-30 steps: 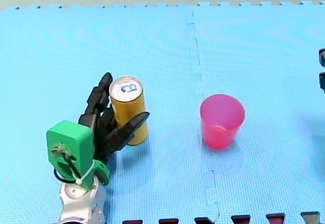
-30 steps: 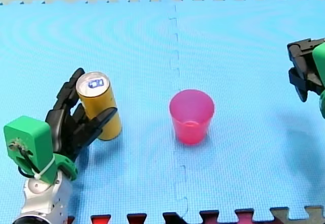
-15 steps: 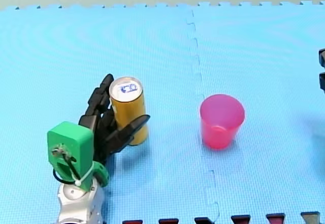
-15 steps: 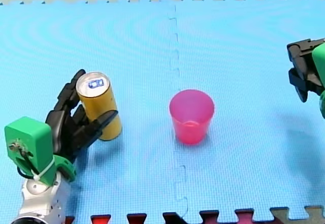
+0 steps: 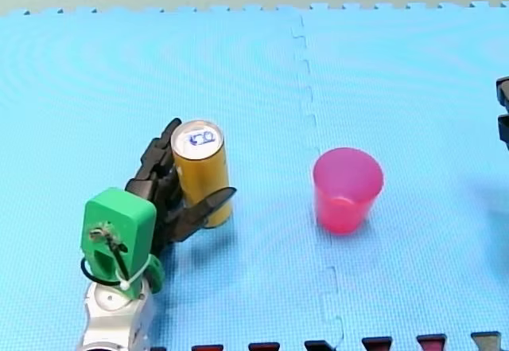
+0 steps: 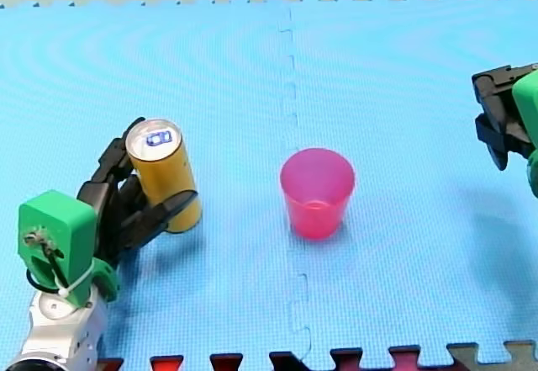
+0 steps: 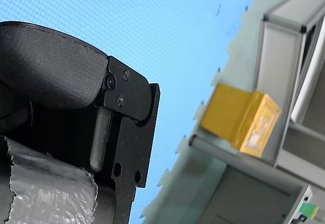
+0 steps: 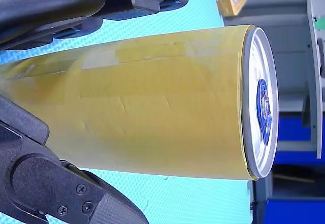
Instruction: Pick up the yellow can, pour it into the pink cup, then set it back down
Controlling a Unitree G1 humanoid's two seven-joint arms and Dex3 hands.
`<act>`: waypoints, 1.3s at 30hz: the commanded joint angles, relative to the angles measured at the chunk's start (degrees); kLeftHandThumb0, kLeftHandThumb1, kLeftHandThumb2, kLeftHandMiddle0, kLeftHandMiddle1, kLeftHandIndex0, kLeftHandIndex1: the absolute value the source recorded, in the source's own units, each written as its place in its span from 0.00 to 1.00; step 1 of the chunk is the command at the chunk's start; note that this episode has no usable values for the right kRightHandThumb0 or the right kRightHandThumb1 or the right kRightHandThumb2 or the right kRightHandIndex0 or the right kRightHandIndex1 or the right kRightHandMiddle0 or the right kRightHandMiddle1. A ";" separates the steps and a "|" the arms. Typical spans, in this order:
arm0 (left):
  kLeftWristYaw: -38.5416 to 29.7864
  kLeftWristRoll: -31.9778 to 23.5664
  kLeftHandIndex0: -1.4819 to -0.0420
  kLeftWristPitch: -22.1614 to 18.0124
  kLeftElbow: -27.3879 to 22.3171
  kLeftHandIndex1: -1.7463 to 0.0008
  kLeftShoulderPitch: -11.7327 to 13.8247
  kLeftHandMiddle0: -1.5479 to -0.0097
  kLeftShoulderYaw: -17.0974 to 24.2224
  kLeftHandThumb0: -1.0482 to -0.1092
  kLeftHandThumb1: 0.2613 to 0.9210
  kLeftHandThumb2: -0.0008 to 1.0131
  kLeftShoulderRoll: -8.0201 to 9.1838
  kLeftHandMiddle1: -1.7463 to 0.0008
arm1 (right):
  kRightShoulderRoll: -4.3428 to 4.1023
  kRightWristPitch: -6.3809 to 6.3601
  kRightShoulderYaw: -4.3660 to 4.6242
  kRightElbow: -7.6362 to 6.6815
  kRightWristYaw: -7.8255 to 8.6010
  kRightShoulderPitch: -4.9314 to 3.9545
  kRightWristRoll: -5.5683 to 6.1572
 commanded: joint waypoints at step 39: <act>-0.37 -2.81 0.84 -1.31 0.65 1.00 -0.39 0.79 1.87 0.30 0.72 0.01 -1.99 0.99 | -0.06 -0.80 -0.45 -0.10 0.47 0.43 0.37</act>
